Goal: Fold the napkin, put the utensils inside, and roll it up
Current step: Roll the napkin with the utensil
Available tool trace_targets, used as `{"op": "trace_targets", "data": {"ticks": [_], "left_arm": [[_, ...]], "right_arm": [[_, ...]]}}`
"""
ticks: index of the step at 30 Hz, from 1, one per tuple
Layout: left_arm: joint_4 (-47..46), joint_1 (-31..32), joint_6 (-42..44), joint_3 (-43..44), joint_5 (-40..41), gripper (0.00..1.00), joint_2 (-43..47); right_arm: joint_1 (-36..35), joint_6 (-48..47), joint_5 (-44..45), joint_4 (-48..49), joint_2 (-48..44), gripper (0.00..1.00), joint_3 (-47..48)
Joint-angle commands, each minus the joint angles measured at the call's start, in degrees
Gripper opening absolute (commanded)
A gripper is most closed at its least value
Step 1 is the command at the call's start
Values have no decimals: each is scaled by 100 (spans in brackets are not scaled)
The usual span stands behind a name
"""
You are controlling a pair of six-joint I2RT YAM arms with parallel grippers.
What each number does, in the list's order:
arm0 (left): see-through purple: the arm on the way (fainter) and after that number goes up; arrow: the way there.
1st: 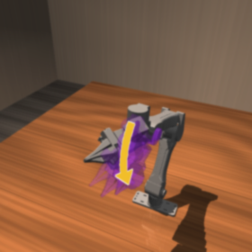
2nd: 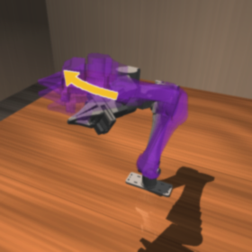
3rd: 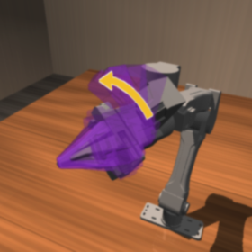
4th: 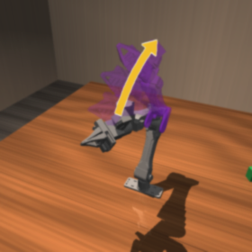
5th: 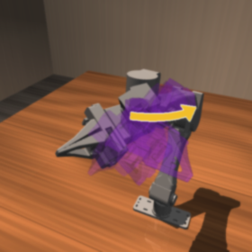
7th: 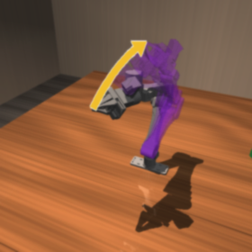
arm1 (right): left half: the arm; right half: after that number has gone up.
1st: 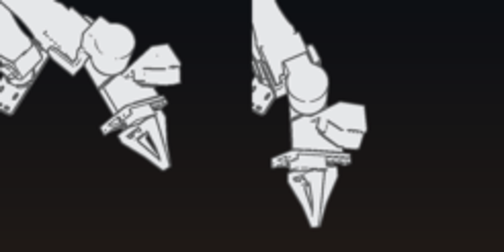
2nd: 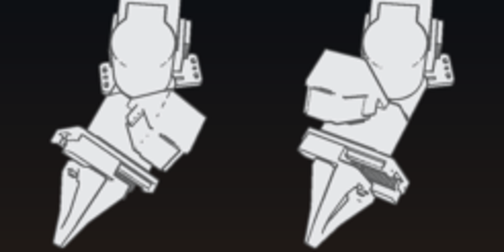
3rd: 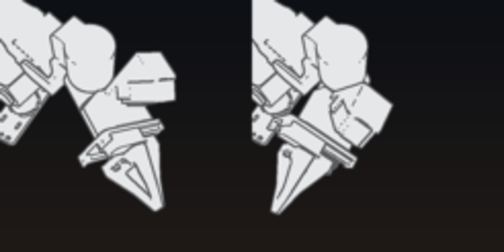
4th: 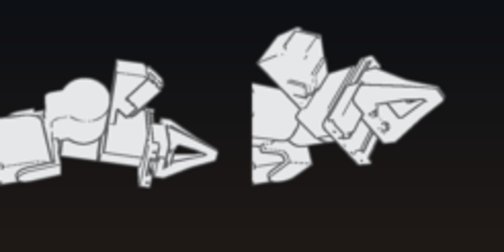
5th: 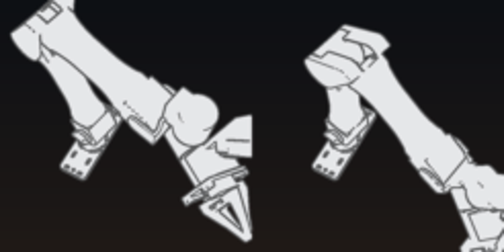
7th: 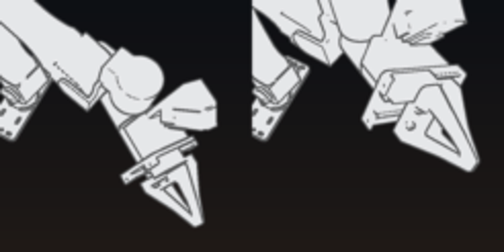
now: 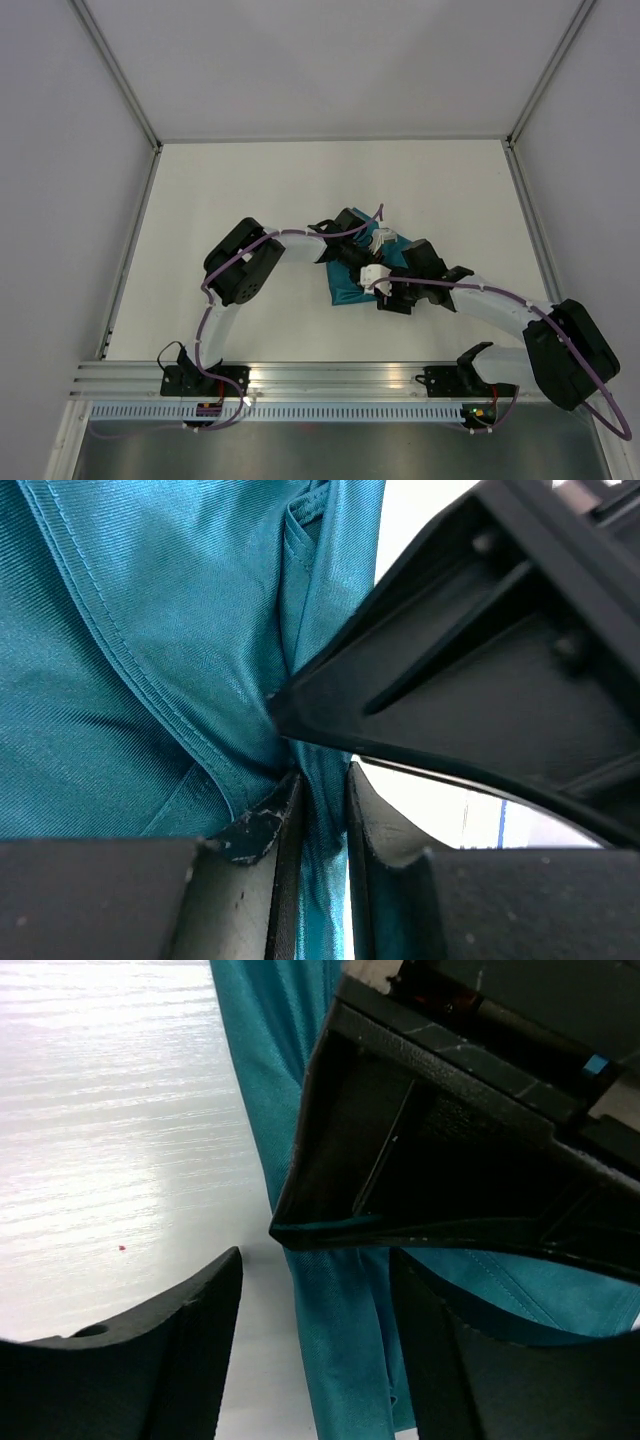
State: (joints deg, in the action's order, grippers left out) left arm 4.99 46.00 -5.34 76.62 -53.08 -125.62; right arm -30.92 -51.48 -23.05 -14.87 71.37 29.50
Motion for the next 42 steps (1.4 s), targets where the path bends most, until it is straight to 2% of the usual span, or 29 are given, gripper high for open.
{"op": "trace_targets", "data": {"ticks": [1,2,7,9,12,17,24,30,33,36,42], "left_arm": [[1118,111,69,-385,861,2,-604],[1109,111,77,-393,852,2,-595],[1126,85,104,-393,861,7,-481],[1109,50,86,-385,904,16,-341],[1057,-47,16,-376,992,33,-86],[898,-205,-159,-385,1124,43,432],[547,-547,-528,-525,1659,46,1285],[-6,-917,-907,-1061,2660,47,2163],[-348,-970,-924,-1447,3555,47,2726],[-954,-979,-995,-2122,4093,48,3411],[-2114,-751,-600,-3283,5173,50,4509]], "right_arm": [[-116,86,309,538,218,65,-75],[-134,95,344,573,271,63,-76],[-160,68,345,433,430,37,-23],[-160,42,327,232,474,29,73],[-169,-37,196,-154,701,25,275],[-125,-125,-120,-481,1001,24,504],[261,-599,-945,-1796,1958,23,1444],[665,-1205,-1421,-3036,3048,22,2490],[824,-1512,-1641,-3670,3784,22,3008],[973,-1733,-1773,-4172,4356,23,3631],[1167,-1821,-1852,-4691,5096,22,4300]]}}
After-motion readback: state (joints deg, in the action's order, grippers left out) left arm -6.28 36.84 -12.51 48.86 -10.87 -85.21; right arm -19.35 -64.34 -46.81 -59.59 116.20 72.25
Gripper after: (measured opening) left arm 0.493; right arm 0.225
